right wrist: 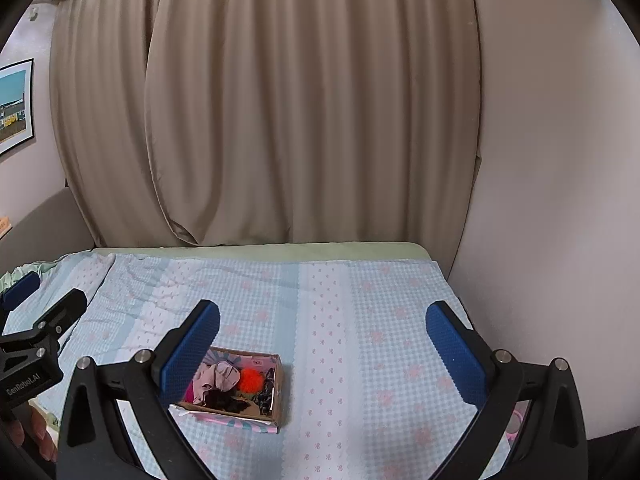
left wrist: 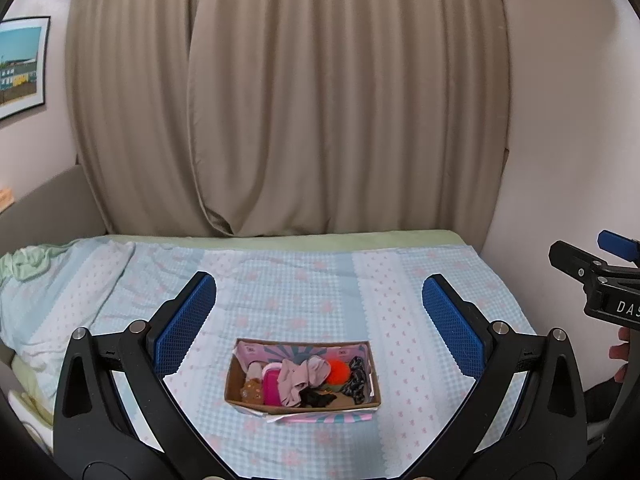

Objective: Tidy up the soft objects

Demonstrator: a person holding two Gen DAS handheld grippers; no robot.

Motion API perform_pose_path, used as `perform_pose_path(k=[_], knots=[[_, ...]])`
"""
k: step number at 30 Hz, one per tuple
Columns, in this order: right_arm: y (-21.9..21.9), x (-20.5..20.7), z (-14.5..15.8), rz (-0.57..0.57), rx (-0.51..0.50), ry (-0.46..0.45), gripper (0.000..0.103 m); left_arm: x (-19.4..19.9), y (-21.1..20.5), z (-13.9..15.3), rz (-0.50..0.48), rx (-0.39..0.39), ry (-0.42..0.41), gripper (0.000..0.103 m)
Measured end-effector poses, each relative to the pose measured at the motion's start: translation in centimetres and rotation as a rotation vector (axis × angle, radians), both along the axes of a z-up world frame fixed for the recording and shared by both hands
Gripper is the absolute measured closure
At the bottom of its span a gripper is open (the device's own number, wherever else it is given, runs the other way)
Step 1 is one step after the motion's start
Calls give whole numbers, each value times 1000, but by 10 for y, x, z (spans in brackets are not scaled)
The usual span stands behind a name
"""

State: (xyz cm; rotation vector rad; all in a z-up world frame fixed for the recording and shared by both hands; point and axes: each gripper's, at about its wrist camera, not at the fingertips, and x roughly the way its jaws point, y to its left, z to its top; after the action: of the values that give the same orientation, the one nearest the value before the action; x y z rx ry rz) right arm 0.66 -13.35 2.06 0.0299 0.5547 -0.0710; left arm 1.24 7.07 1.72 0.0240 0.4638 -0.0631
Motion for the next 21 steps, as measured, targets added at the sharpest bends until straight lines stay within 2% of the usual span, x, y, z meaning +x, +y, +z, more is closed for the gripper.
perform_pose_path(k=[21], knots=[[3, 3, 0, 7, -4, -9, 0, -2, 2, 2, -3, 2, -11, 0]])
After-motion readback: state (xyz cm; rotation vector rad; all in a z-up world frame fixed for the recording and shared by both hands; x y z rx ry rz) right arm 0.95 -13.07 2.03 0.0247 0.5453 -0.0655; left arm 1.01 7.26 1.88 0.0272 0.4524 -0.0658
